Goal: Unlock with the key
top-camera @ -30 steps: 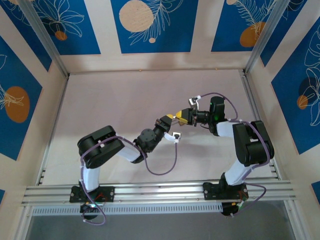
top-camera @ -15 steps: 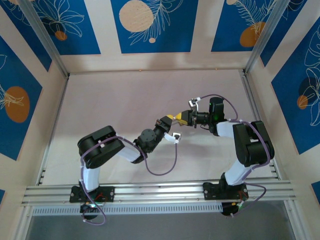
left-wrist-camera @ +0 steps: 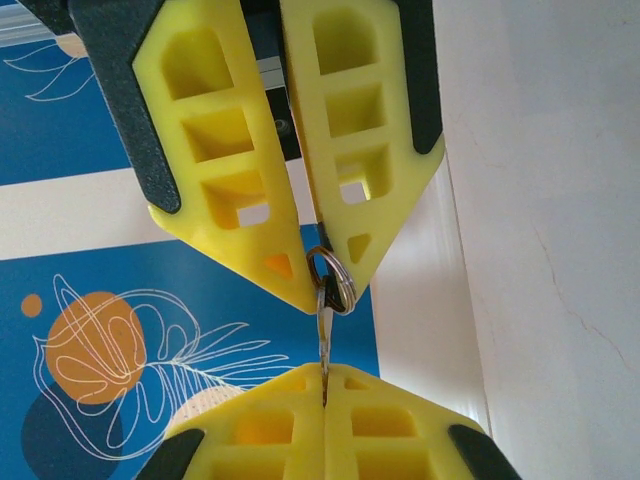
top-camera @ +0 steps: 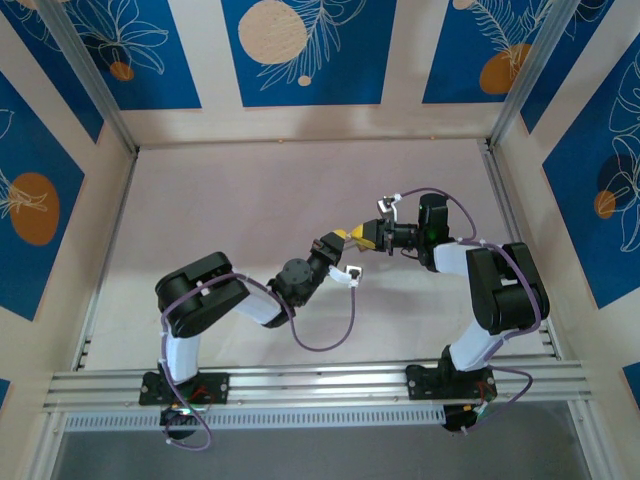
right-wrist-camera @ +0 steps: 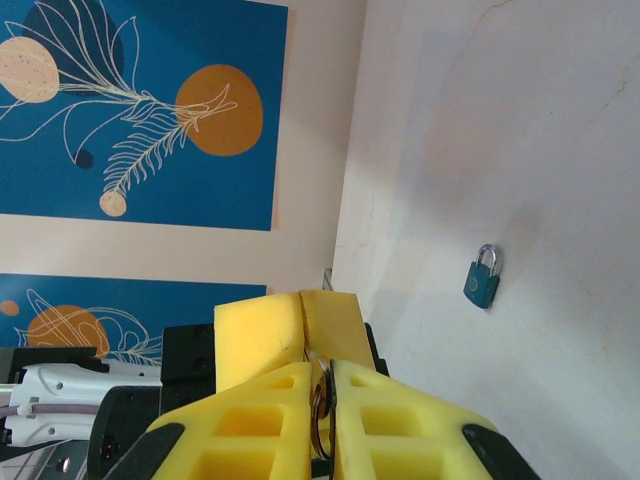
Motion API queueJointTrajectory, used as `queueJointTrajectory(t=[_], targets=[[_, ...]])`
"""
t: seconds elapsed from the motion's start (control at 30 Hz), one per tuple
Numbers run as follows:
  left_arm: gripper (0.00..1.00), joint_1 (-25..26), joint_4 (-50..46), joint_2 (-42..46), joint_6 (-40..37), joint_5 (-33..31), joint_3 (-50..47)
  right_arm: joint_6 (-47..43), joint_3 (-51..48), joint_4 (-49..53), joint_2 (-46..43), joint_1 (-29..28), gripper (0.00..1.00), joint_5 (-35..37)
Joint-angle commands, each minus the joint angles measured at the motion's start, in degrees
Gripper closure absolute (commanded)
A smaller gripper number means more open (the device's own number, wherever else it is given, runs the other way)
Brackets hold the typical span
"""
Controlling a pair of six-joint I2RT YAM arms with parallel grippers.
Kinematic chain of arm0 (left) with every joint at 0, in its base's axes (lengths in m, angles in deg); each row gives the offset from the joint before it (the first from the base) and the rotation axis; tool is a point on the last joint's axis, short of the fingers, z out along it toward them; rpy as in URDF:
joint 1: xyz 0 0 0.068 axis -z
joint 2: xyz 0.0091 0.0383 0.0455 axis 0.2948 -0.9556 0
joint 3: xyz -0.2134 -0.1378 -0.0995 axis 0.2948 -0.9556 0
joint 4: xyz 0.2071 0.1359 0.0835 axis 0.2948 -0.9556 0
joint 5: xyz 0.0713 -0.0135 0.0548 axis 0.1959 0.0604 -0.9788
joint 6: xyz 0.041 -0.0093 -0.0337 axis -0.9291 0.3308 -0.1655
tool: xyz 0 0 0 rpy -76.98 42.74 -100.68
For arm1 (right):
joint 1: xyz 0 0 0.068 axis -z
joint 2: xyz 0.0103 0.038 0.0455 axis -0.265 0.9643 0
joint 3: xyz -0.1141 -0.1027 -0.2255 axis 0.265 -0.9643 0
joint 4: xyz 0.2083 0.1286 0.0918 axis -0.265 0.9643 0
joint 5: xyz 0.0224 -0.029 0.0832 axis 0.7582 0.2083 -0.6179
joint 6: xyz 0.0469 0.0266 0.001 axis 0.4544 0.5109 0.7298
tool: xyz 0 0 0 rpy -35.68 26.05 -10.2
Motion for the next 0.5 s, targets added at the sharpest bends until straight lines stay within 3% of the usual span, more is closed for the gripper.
queueJointTrajectory(t=[0.0,0.47], targets=[[1.00,1.2,1.7,-0.5,0.2,0.3,-0.1,1.0,1.7,-1.6,-1.1,-0.6,0.87,-0.5],[1.00,1.3,1.8,-0.9,0.3,0.3,0.1,1.9,2.4,-2.6,-0.3,-1.0,0.82,-1.0]])
